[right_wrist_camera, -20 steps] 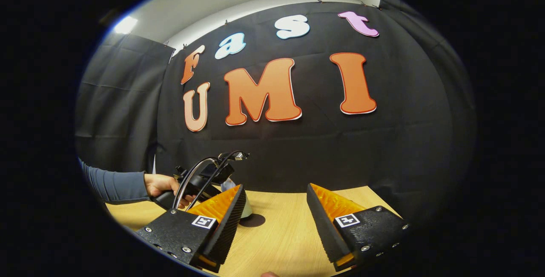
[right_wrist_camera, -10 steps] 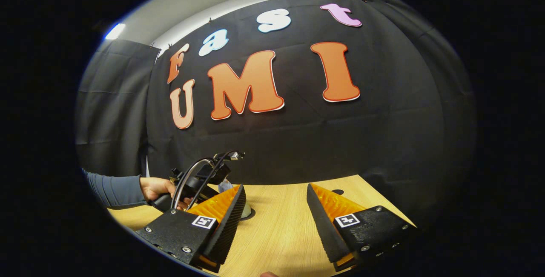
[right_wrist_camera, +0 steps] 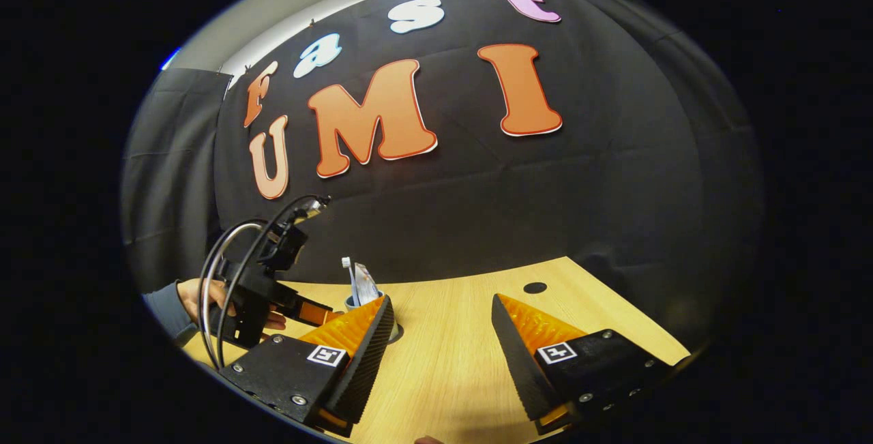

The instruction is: Put the toothbrush and toothpaste on the desktop into the cup, then pick up the cup and place it on the coaster on the desktop.

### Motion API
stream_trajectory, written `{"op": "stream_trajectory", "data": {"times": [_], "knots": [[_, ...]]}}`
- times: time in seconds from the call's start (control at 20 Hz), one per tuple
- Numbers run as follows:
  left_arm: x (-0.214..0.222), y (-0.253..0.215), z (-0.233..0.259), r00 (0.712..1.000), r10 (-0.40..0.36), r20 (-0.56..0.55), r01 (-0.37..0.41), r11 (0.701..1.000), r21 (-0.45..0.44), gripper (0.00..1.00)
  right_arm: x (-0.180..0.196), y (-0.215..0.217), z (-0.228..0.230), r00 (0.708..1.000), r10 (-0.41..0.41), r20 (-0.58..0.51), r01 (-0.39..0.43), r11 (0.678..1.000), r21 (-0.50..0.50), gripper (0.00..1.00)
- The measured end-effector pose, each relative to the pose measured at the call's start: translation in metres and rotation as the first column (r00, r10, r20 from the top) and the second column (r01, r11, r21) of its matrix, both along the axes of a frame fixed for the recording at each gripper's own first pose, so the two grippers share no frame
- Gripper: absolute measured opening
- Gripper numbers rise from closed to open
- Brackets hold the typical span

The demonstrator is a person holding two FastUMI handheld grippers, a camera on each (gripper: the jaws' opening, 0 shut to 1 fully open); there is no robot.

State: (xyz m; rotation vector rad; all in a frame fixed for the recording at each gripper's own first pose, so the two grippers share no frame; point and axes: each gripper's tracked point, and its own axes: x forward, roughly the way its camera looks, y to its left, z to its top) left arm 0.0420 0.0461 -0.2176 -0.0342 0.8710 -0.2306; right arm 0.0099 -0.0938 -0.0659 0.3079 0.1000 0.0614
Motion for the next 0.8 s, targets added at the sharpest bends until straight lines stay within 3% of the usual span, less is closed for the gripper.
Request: {"op": "stream_trajectory", "data": {"times": [0.05, 0.2, 0.4, 0.6, 0.8], "knots": [[-0.002, 0.002, 0.010, 0.999, 0.008, 0.049, -0.009, 1.000, 0.004, 1.00, 0.001, 0.003, 0.004, 1.000, -0.002, 0.010, 0.002, 1.000, -0.003, 0.87], [-0.018, 0.028, 0.055, 0.984, 0.032, 0.174, -0.035, 0.999, 0.013, 0.99, 0.001, 0.013, 0.017, 0.999, -0.015, 0.040, 0.016, 1.000, -0.019, 0.87], [-0.045, 0.068, 0.100, 0.927, 0.059, 0.371, -0.075, 0.997, 0.029, 0.98, 0.001, 0.032, 0.037, 0.995, -0.013, 0.104, 0.016, 0.999, -0.034, 0.88], [-0.063, 0.102, 0.132, 0.820, 0.073, 0.567, -0.126, 0.990, 0.055, 0.98, -0.006, 0.066, 0.058, 0.984, 0.025, 0.176, -0.008, 0.995, -0.098, 0.88], [-0.098, 0.137, 0.170, 0.711, 0.100, 0.696, -0.183, 0.982, 0.045, 0.98, -0.013, 0.097, 0.068, 0.974, 0.065, 0.217, -0.024, 0.983, -0.183, 0.87]]}}
